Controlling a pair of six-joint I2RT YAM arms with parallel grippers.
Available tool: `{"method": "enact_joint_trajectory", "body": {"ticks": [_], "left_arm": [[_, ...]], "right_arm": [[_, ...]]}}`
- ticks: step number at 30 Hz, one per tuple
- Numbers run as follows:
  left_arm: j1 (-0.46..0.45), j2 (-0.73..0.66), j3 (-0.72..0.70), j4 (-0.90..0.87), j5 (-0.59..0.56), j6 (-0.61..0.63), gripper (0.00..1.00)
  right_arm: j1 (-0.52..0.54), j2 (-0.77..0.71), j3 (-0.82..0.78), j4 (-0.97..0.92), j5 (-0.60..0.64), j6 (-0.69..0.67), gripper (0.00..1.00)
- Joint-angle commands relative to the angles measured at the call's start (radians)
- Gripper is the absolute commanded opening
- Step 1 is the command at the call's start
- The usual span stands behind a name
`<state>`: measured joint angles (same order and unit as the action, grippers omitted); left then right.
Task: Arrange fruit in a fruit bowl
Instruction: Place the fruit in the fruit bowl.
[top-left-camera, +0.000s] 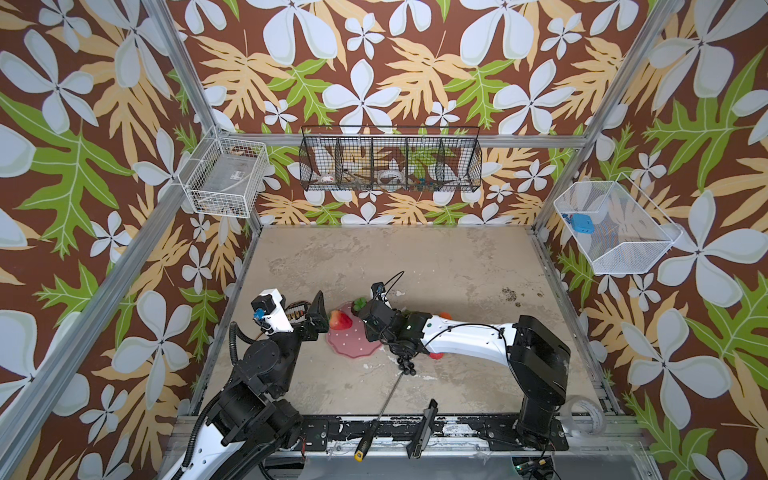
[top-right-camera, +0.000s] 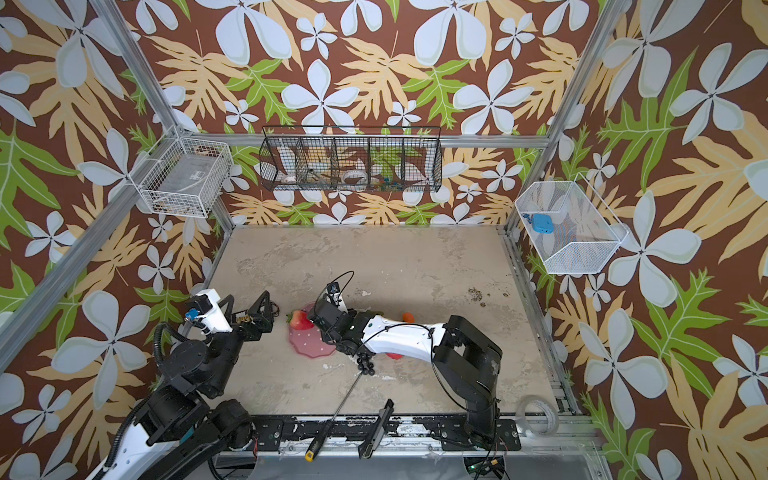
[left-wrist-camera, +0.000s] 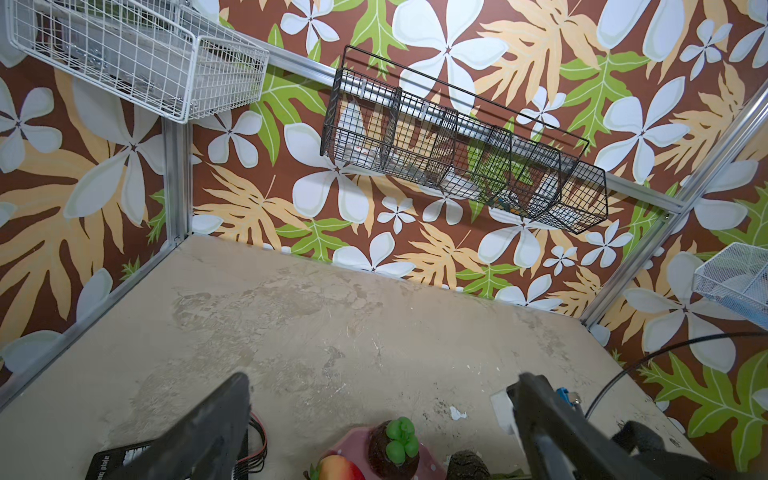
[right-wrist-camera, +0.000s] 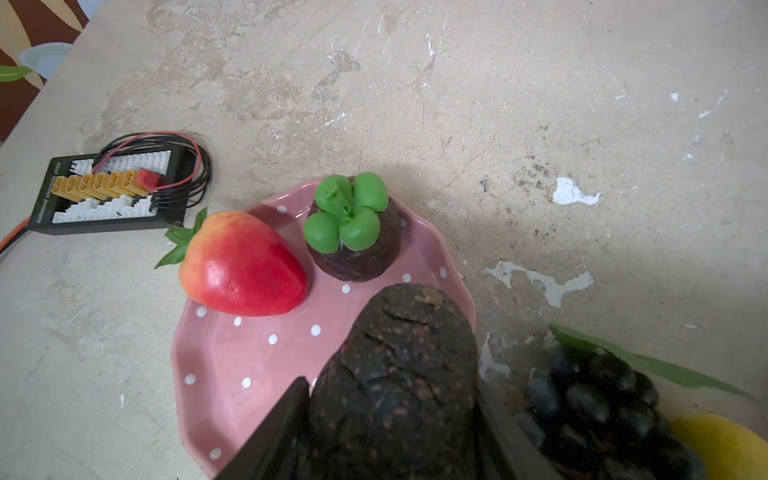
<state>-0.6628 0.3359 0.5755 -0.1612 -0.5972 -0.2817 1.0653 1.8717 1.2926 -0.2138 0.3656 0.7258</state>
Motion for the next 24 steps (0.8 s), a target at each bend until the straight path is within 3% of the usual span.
{"method": "enact_joint_trajectory", "body": {"ticks": [1, 12, 24], "left_arm": [[0.002, 0.003, 0.001, 0.037, -0.001, 0.003, 1.00], [0.002, 0.007, -0.003, 0.040, 0.000, 0.009, 1.00], [0.002, 0.009, -0.004, 0.041, -0.004, 0.014, 1.00]], "right_arm": [[-0.019, 0.031, 0.011, 0.037, -0.030, 0.017, 0.57], [-0.061, 0.149, 0.084, 0.032, -0.045, 0.021, 0.57], [-0.074, 0.180, 0.097, 0.037, -0.026, 0.019, 0.57]]}}
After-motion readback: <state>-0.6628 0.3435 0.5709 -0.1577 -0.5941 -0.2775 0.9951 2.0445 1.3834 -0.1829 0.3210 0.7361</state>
